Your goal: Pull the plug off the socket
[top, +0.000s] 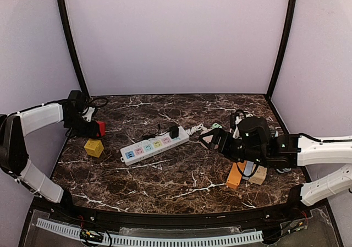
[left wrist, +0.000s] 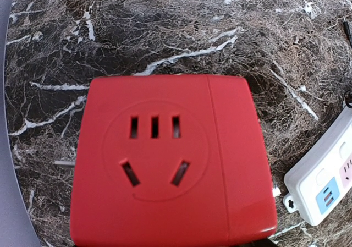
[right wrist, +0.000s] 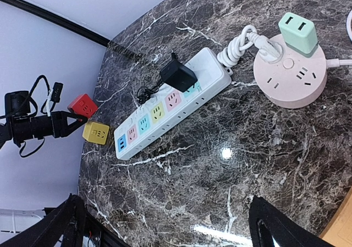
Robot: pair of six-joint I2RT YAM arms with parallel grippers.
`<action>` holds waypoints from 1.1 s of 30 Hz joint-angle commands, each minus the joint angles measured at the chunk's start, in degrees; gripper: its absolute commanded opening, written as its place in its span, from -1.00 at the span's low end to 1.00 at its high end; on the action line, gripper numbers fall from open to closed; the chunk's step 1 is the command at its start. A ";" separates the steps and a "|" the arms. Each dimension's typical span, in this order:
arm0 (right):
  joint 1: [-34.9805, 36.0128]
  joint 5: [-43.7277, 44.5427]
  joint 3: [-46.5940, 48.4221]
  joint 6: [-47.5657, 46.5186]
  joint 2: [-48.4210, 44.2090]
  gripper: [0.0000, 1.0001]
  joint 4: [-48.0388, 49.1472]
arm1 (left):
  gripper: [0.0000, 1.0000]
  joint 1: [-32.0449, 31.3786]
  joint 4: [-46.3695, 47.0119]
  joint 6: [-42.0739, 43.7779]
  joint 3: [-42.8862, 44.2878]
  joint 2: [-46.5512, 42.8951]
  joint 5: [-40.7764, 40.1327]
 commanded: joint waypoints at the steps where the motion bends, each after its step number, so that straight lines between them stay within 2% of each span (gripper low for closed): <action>1: -0.33 -0.13 0.52 -0.38 -1.17 0.96 0.09 | -0.90 0.54 -1.64 1.02 1.76 0.69 -1.48; 9: -0.32 -0.40 0.72 -0.36 -0.72 0.95 0.09 | -0.85 0.87 -2.41 1.32 2.19 2.52 -3.51; 12: -0.35 -0.68 1.10 -0.53 -0.12 0.95 0.16 | -0.76 0.91 -2.33 1.30 2.09 2.58 -3.39; 18: -0.36 -1.11 1.34 -0.56 0.48 0.95 0.40 | -0.49 0.95 -2.48 1.38 2.20 3.11 -3.21; 23: -0.34 -1.25 1.30 -0.71 0.66 0.95 0.44 | -0.14 1.00 -2.58 1.46 2.19 3.16 -2.91; 28: -0.35 -1.33 1.32 -0.79 0.84 0.95 0.45 | 0.05 0.94 -2.67 1.51 2.17 3.23 -2.62; 30: -0.31 -1.33 1.30 -0.74 0.93 0.95 0.47 | 0.24 0.97 -2.67 1.62 2.13 3.17 -2.51; 33: -0.33 -1.42 1.30 -0.69 1.09 0.95 0.45 | 0.35 0.91 -2.59 1.73 2.02 3.04 -2.40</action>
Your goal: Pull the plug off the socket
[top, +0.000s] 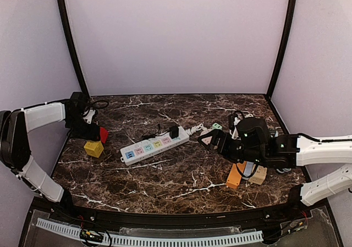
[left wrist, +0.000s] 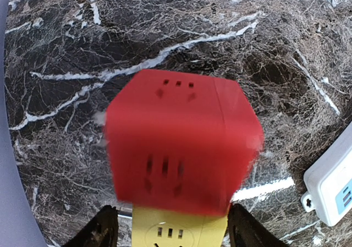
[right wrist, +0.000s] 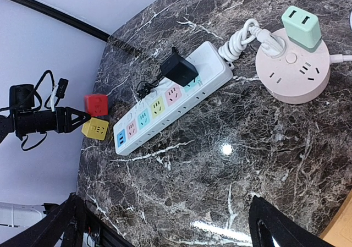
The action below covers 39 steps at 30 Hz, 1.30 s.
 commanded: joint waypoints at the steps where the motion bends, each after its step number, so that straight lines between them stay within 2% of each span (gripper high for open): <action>1: -0.34 -0.29 1.29 -0.54 0.53 0.95 0.48 | 0.43 0.36 -1.36 0.73 1.17 -0.21 0.31; 5: -0.32 -0.26 1.19 -0.53 0.55 0.96 0.46 | 0.63 0.33 -1.36 0.83 1.20 -0.57 0.32; 9: -0.36 -0.05 1.10 -0.64 0.60 0.95 0.49 | 0.72 0.30 -1.00 0.99 1.09 -1.90 0.32; 17: -0.33 0.61 2.09 -4.76 0.64 0.94 -0.16 | 0.74 -0.41 8.10 2.77 -3.64 -13.66 10.94; 20: -0.35 -0.08 4.00 -8.55 0.48 0.94 -0.82 | 0.74 -3.75 9.30 3.77 -3.48 -16.60 11.92; 26: -0.29 -2.31 9.29 -18.24 2.17 0.91 -3.04 | 0.75 -11.92 7.26 3.34 2.03 -14.43 14.79; 31: -0.16 -4.07 17.07 -24.69 6.91 0.89 -9.40 | 0.75 -15.21 8.47 1.46 7.13 -11.73 19.01; 35: -0.26 -2.87 24.36 -27.35 12.94 0.88 -16.39 | 0.75 -15.75 11.87 -0.18 7.71 -9.90 21.18; 39: -0.83 -3.11 30.91 -31.31 21.63 0.65 -20.79 | 0.75 -15.76 14.55 -0.77 5.14 -8.67 20.86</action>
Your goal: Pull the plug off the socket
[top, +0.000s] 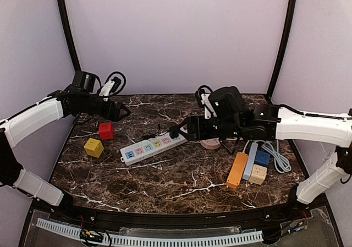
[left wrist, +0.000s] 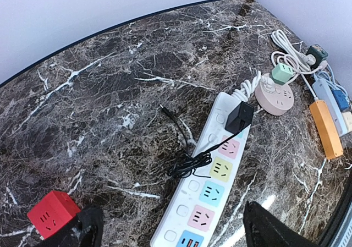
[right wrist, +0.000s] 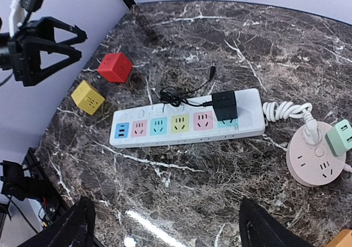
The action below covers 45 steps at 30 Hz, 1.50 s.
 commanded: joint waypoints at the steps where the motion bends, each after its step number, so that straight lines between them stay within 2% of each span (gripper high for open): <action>1: -1.42 -0.84 6.07 -6.25 8.15 0.62 -7.29 | 0.75 -0.22 2.99 -1.15 -2.62 0.77 1.23; 5: -3.84 -5.23 10.68 -8.52 15.65 0.48 -7.13 | 0.75 -0.26 2.44 -1.72 -3.68 0.61 0.54; 9: -5.49 -5.97 15.45 -10.87 22.62 0.40 -7.13 | 0.74 -0.22 2.35 -2.13 -4.03 -0.24 -1.97; 20: -6.94 -1.03 26.26 -18.14 37.14 0.22 -7.03 | 0.74 -0.22 2.15 -2.64 -4.59 -0.61 -2.24; 29: -8.53 1.41 29.58 -19.84 42.07 0.04 -6.96 | 0.74 -0.24 1.81 -2.68 -4.40 -0.69 -2.44; 35: -9.10 0.65 31.34 -21.81 44.09 -0.04 -5.46 | 0.74 -0.22 1.92 -2.70 -4.21 0.30 1.10; 40: -9.31 0.11 32.51 -21.98 45.44 -0.34 -4.97 | 0.72 -0.22 2.30 -4.21 -4.06 1.45 3.96; 45: -9.29 0.20 31.60 -20.63 44.47 -1.00 -4.73 | 0.71 -0.31 2.78 -5.12 -4.19 1.97 6.14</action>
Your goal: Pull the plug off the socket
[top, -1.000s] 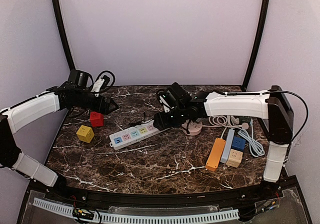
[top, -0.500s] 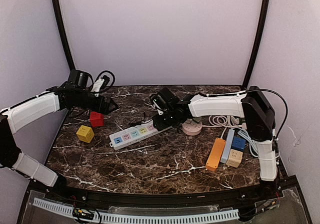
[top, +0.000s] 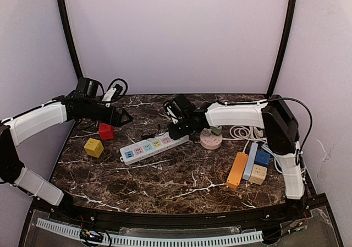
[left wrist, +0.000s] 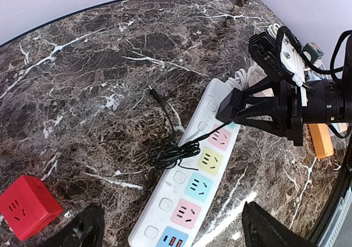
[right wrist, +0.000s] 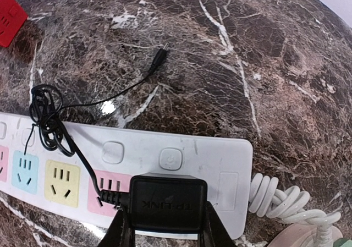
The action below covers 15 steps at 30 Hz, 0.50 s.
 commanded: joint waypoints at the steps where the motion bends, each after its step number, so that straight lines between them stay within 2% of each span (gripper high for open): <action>1: -0.33 0.18 -0.52 1.10 -0.37 -1.00 1.32 | 0.70 -0.35 0.45 -1.54 -0.28 0.55 3.45; 7: 0.11 1.27 -9.89 5.34 -8.81 -1.00 2.62 | 0.69 -3.40 2.26 -2.07 -1.76 0.27 3.65; 12: 1.21 3.22 -19.43 9.66 -15.85 -1.00 1.59 | 0.71 -9.49 1.94 0.03 -1.94 2.98 3.13; 15: 1.79 3.25 -25.05 12.92 -19.82 -1.00 1.17 | 0.73 -13.27 -0.15 4.13 -1.38 5.11 1.08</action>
